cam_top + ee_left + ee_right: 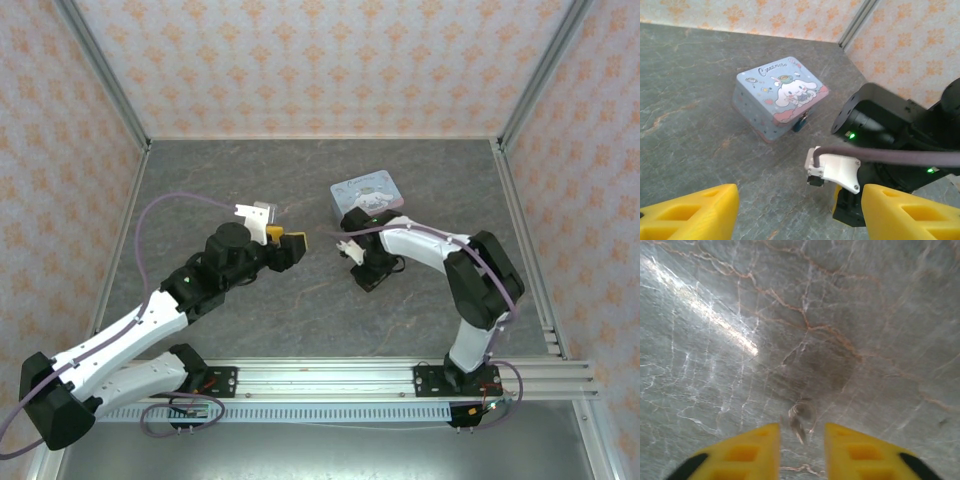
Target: Unlock the padlock with the key
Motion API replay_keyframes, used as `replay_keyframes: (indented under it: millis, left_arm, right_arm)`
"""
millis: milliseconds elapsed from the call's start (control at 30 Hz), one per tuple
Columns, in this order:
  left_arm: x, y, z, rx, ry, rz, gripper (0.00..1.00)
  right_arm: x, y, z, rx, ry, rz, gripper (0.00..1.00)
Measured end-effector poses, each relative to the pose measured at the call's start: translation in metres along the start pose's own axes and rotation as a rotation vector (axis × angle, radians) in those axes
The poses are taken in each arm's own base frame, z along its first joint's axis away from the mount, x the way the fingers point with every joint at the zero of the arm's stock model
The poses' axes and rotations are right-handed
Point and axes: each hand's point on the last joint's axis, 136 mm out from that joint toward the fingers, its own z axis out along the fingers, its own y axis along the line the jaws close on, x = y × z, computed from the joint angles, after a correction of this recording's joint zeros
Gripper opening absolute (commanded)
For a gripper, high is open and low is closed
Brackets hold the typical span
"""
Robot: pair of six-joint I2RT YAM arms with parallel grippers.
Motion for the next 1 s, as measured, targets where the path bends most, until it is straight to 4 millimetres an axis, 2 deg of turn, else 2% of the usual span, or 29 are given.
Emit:
replay_keyframes:
  millis: [233,333,567,833,1000]
  left_arm:
    - [0.001,0.001,0.000,-0.003,0.003,0.000,0.67]
    - [0.001,0.001,0.000,-0.003,0.003,0.000,0.67]
    - [0.004,0.002,0.001,-0.007,0.009,0.000,0.68]
    - [0.007,0.004,0.001,-0.010,0.015,0.000,0.68]
    - [0.009,0.005,0.002,-0.015,0.019,0.001,0.69]
  right_arm:
    - [-0.009,-0.012,-0.034,0.016,-0.133,0.088,0.41]
    - [-0.006,-0.015,-0.037,-0.012,-0.165,0.121,0.41]
    - [0.007,-0.002,-0.017,-0.125,-0.143,0.145,0.41]
    - [0.005,-0.006,0.005,-0.143,-0.097,0.165,0.40]
    - [0.005,-0.006,0.012,-0.146,-0.082,0.167,0.38]
